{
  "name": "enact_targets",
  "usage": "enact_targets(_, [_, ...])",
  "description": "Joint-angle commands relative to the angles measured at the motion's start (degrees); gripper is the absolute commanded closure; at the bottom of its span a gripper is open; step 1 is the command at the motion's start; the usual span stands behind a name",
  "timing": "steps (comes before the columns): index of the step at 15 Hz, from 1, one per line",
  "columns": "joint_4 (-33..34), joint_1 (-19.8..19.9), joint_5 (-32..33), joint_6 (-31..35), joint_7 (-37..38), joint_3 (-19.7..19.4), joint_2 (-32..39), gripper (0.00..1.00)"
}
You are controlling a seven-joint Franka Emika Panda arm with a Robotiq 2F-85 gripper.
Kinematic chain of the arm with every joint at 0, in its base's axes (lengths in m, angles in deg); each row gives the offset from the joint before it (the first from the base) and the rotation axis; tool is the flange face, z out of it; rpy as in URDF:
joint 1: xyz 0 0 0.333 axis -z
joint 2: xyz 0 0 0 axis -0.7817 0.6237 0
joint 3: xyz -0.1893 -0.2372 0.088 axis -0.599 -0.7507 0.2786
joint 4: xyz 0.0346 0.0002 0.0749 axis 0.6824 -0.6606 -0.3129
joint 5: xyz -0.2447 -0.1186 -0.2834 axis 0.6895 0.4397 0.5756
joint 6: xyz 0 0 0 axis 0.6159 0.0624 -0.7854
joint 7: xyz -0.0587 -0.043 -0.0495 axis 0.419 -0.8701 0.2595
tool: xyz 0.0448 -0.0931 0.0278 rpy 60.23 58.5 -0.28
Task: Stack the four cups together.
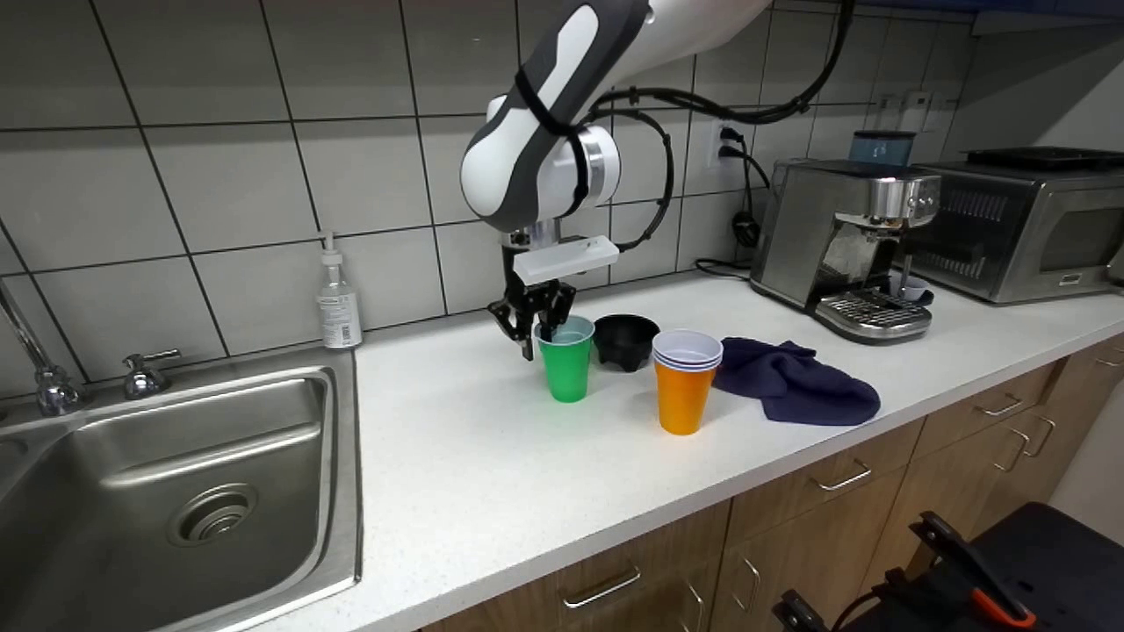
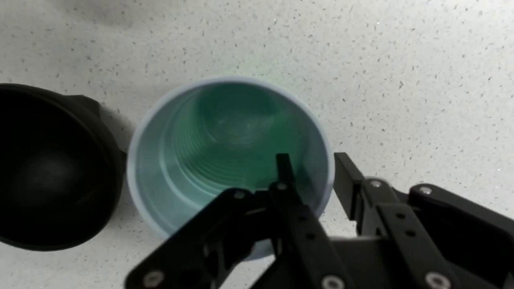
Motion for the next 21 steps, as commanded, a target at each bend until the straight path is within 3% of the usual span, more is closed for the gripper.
enact_targets(1, [-2.42,-0.18,-1.01,-1.07,-1.08,-0.17,-2.87,0.97])
enact_targets(9, [-8.4,-0.58,-0.57,0.65,-0.83,0.07,-9.0,0.99])
enact_targets(21, [-21.92,-0.78,1.13,1.35,-0.01,0.06,-25.69,0.99])
